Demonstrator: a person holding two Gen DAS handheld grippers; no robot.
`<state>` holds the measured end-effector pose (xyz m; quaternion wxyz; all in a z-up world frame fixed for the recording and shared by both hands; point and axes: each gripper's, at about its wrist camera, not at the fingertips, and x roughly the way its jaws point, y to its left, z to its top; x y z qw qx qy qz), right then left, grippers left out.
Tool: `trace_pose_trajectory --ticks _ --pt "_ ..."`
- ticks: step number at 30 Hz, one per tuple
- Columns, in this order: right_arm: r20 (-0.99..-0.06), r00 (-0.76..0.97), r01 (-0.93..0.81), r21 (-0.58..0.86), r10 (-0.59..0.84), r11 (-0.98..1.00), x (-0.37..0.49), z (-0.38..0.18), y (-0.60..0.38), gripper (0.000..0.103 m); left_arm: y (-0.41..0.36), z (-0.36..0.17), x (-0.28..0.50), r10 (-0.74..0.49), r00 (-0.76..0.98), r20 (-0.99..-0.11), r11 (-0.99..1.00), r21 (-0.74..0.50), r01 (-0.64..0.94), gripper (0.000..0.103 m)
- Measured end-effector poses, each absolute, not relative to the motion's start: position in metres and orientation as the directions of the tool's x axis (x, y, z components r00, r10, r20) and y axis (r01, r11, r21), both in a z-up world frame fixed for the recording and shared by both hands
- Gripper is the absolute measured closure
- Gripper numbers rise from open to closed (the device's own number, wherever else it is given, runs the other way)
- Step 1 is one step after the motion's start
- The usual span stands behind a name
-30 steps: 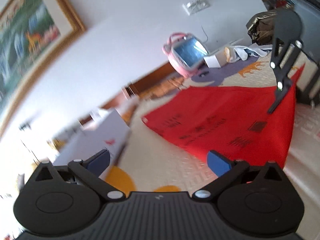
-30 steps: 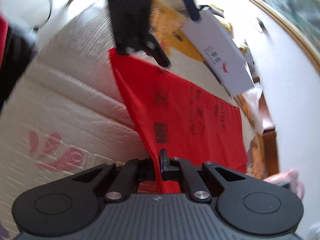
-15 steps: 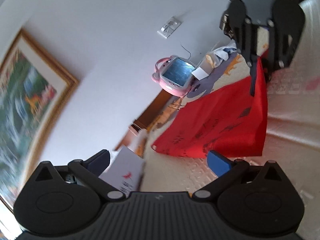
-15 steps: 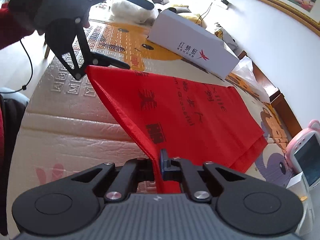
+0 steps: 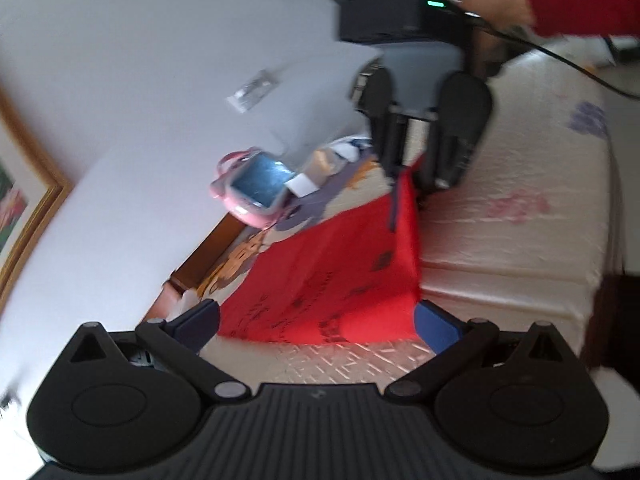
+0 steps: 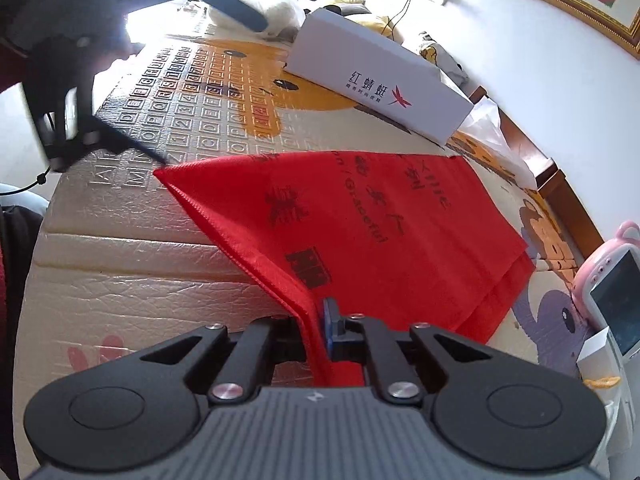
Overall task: Fold shopping bag
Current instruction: 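Lift the gripped bag edge upward with the right gripper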
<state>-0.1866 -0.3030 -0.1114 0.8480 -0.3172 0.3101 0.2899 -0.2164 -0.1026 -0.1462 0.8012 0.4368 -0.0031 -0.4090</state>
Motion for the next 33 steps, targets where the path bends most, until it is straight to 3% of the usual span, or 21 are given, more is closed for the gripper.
trace_pose_trajectory --ticks 7,13,17,20,24,33 --pt "-0.699 0.616 -0.655 -0.196 0.365 0.730 -0.174 -0.110 -0.323 0.094 -0.116 -0.156 -0.222 -0.702 0.557 -0.444 0.136 0.684 0.717 0.000" --pt "-0.709 0.610 -0.636 -0.174 0.353 0.752 -0.173 -0.109 -0.321 0.094 -0.129 -0.155 -0.206 -0.711 0.499 -0.496 0.082 0.646 0.759 0.000" --pt "-0.716 0.611 -0.626 -0.175 0.338 0.760 -0.174 -0.108 -0.318 0.093 -0.132 -0.143 -0.182 -0.691 0.403 -0.600 0.047 0.518 0.854 0.001" --pt "-0.715 0.613 -0.619 -0.169 0.337 0.767 -0.175 -0.108 -0.318 0.093 -0.136 -0.135 -0.153 -0.657 0.293 -0.695 0.046 0.351 0.935 0.001" --pt "-0.708 0.620 -0.607 -0.159 0.339 0.778 -0.175 -0.108 -0.321 0.092 -0.134 -0.132 -0.134 -0.646 0.345 -0.681 0.116 0.359 0.926 0.003" --pt "-0.704 0.613 -0.591 -0.108 0.358 0.799 -0.171 -0.108 -0.326 0.091 -0.135 -0.142 -0.156 -0.661 0.486 -0.572 0.082 0.589 0.804 0.003"
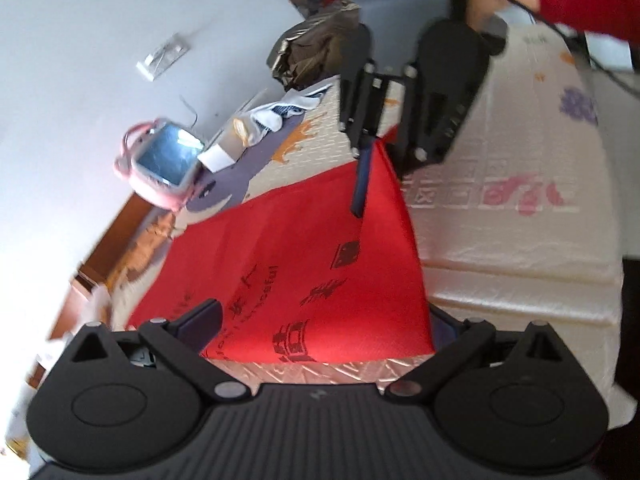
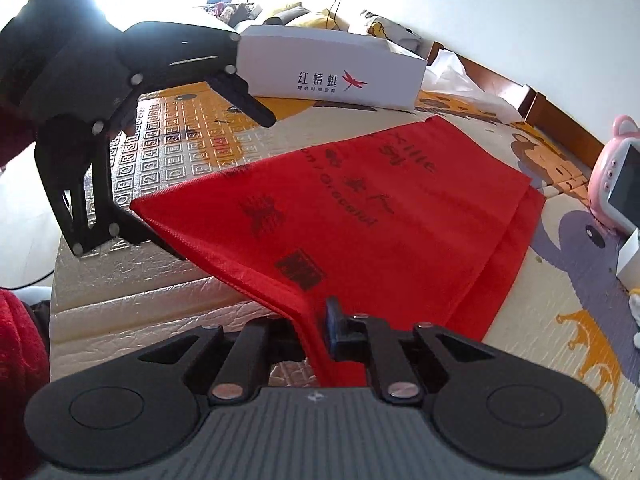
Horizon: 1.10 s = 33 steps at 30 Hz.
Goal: Fold shopping bag
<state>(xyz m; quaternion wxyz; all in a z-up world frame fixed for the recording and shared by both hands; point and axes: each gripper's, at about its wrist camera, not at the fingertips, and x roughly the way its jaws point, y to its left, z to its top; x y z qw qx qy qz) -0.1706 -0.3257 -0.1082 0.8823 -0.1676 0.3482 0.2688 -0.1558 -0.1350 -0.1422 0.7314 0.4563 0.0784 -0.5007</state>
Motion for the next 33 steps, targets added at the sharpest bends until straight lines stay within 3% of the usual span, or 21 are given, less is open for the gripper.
trace_pose_trajectory --ticks 9,21,27,33 --pt "-0.730 0.537 -0.628 -0.011 0.423 0.778 -0.177 -0.098 -0.310 0.087 -0.133 -0.139 -0.157 -0.678 0.441 -0.588 0.053 0.559 0.827 0.003" --pt "-0.727 0.406 -0.502 0.329 0.553 0.800 -0.133 -0.073 -0.325 0.087 -0.115 -0.136 -0.143 -0.694 0.294 -0.658 0.002 0.407 0.914 0.003" --pt "-0.712 0.378 -0.418 0.438 0.591 0.796 -0.118 -0.069 -0.336 0.087 -0.112 -0.134 -0.120 -0.662 0.094 -0.744 -0.073 0.189 0.979 0.003" --pt "-0.722 0.404 -0.365 0.436 0.562 0.822 -0.116 -0.075 -0.335 0.087 -0.111 -0.137 -0.109 -0.655 0.004 -0.756 -0.107 0.098 0.989 0.002"
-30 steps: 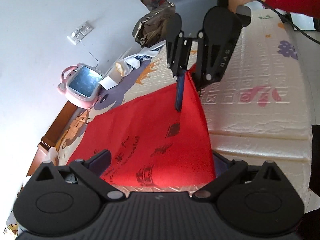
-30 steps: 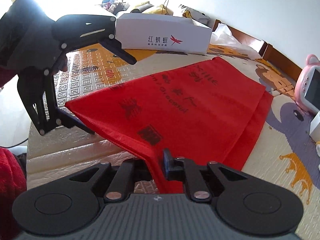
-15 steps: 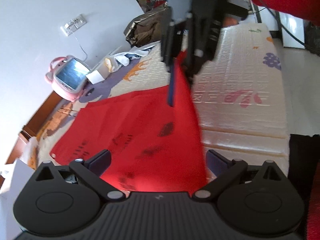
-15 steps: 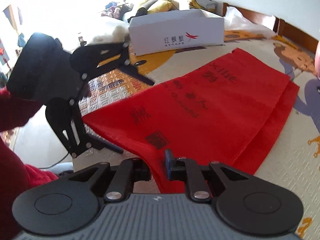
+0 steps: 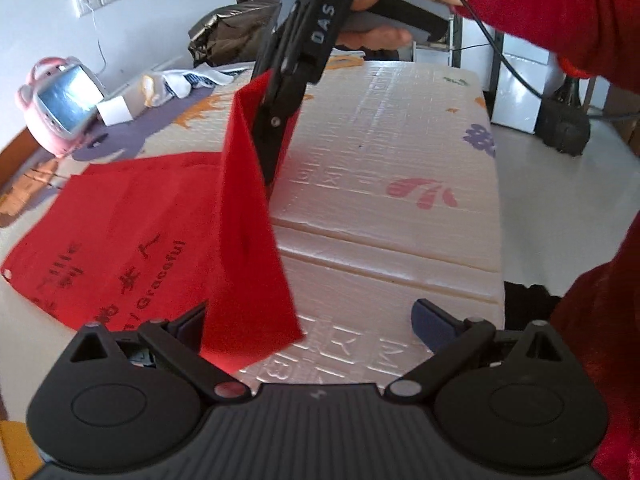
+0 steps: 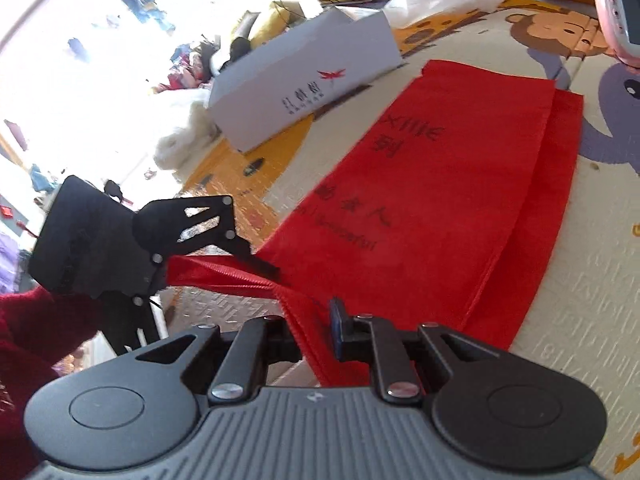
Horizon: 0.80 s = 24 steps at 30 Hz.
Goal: Fold shopping bag
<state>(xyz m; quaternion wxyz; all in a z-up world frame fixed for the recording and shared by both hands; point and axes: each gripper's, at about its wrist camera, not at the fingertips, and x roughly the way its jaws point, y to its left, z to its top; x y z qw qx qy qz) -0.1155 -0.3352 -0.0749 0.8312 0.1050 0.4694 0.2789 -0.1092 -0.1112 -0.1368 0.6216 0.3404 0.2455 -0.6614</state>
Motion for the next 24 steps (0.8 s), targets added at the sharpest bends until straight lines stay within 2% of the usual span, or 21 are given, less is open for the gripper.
trace_pose_trajectory --ticks 6,16,19,21,23,24 --pt "-0.727 0.418 -0.319 0.444 0.545 0.837 -0.106 -0.082 -0.342 0.086 -0.110 -0.140 -0.102 -0.656 -0.036 -0.754 -0.109 0.048 0.993 0.001" --pt "-0.766 0.391 -0.319 0.407 0.510 0.856 -0.092 -0.092 -0.339 0.075 -0.102 -0.144 -0.093 -0.677 -0.062 -0.733 -0.088 -0.003 0.996 0.001" --pt "-0.744 0.400 -0.315 0.438 0.536 0.842 -0.095 -0.094 -0.344 0.075 -0.102 -0.144 -0.093 -0.680 -0.060 -0.731 -0.082 -0.006 0.997 0.001" --pt "-0.727 0.408 -0.329 0.447 0.552 0.832 -0.100 -0.092 -0.345 0.069 -0.101 -0.144 -0.093 -0.680 -0.054 -0.731 -0.077 -0.002 0.997 0.001" --pt "-0.687 0.429 -0.396 0.440 0.586 0.806 -0.112 -0.087 -0.342 0.051 -0.100 -0.144 -0.094 -0.681 -0.047 -0.730 -0.071 0.002 0.997 0.001" --pt "-0.671 0.441 -0.428 0.427 0.597 0.796 -0.119 -0.085 -0.340 0.047 -0.099 -0.144 -0.094 -0.682 -0.047 -0.730 -0.071 0.002 0.997 0.001"
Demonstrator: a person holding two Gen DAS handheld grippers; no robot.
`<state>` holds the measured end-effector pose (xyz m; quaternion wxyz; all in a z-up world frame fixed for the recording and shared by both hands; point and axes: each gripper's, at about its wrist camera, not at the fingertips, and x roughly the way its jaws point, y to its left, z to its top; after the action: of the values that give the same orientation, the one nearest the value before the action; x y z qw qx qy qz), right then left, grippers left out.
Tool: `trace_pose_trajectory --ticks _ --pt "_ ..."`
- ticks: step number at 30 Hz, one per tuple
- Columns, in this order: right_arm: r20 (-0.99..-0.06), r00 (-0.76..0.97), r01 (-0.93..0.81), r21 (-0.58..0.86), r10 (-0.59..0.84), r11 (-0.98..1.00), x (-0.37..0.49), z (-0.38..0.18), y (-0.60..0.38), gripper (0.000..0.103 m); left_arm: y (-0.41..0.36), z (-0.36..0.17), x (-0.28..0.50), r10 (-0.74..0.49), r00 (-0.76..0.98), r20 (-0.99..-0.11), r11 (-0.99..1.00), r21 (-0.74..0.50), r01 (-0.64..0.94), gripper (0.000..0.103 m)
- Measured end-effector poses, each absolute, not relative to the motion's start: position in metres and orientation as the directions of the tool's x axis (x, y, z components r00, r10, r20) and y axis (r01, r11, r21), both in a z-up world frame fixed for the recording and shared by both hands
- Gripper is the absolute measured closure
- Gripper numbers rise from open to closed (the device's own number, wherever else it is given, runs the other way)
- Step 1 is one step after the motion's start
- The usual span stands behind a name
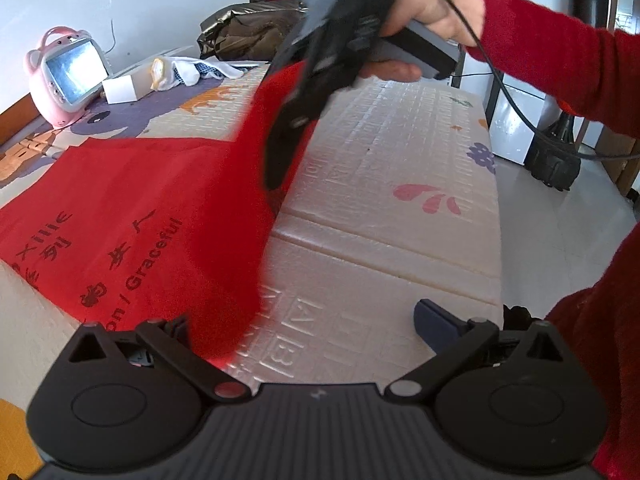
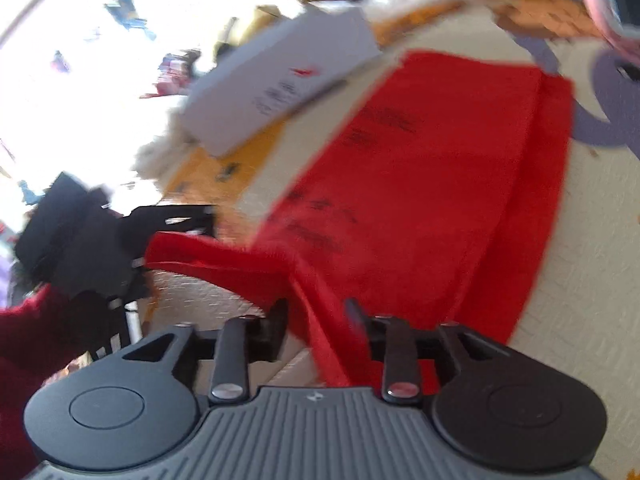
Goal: Fold shopping bag
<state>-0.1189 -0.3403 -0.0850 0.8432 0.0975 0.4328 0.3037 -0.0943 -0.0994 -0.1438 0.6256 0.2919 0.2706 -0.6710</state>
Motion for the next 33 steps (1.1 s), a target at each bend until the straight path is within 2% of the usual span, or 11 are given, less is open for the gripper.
trace_pose_trajectory --ticks 3,5,6,8,11,15,18,20,23,28,33 --pt "-0.706 0.489 -0.506 0.250 0.513 0.826 -0.137 -0.084 -0.321 0.045 -0.099 -0.144 -0.095 -0.681 -0.047 -0.730 -0.071 0.002 0.998 0.001" --pt "-0.753 0.545 -0.550 0.011 0.369 0.835 -0.153 -0.088 -0.299 0.045 -0.099 -0.144 -0.095 -0.680 -0.046 -0.732 -0.071 0.003 0.997 0.001" --pt "-0.756 0.559 -0.561 -0.044 0.340 0.826 -0.156 -0.090 -0.294 0.045 -0.100 -0.144 -0.095 -0.678 -0.045 -0.733 -0.071 0.004 0.997 0.001" --pt "-0.735 0.634 -0.599 -0.269 0.242 0.754 -0.174 -0.098 -0.272 0.045 -0.101 -0.143 -0.095 -0.675 -0.044 -0.736 -0.071 0.005 0.997 0.001" --pt "-0.702 0.685 -0.638 -0.450 0.194 0.625 -0.194 -0.108 -0.251 0.045 -0.101 -0.141 -0.099 -0.671 -0.047 -0.740 -0.078 0.008 0.997 0.001" --pt "-0.674 0.718 -0.646 -0.551 0.175 0.528 -0.203 -0.115 -0.239 0.049 -0.100 -0.141 -0.108 -0.670 -0.054 -0.740 -0.105 0.022 0.994 0.001" --pt "-0.682 0.711 -0.658 -0.558 0.172 0.505 -0.202 -0.114 -0.234 0.061 -0.100 -0.142 -0.106 -0.670 -0.068 -0.739 -0.104 0.003 0.995 0.001" --pt "-0.699 0.693 -0.676 -0.544 0.178 0.498 -0.199 -0.114 -0.232 0.081 -0.100 -0.143 -0.106 -0.671 -0.072 -0.738 -0.106 -0.001 0.994 0.001" --pt "-0.732 0.659 -0.700 -0.512 0.174 0.498 -0.192 -0.112 -0.229 0.092 -0.100 -0.143 -0.105 -0.667 -0.075 -0.741 -0.112 0.001 0.994 0.001" --pt "-0.778 0.574 -0.690 -0.292 0.256 0.662 -0.162 -0.089 -0.243 0.096 -0.097 -0.142 -0.095 -0.667 -0.083 -0.740 -0.104 -0.017 0.994 0.001" --pt "-0.807 0.480 -0.642 -0.057 0.343 0.765 -0.130 -0.082 -0.267 0.096 -0.095 -0.139 -0.079 -0.661 -0.134 -0.738 -0.102 -0.088 0.991 0.001"
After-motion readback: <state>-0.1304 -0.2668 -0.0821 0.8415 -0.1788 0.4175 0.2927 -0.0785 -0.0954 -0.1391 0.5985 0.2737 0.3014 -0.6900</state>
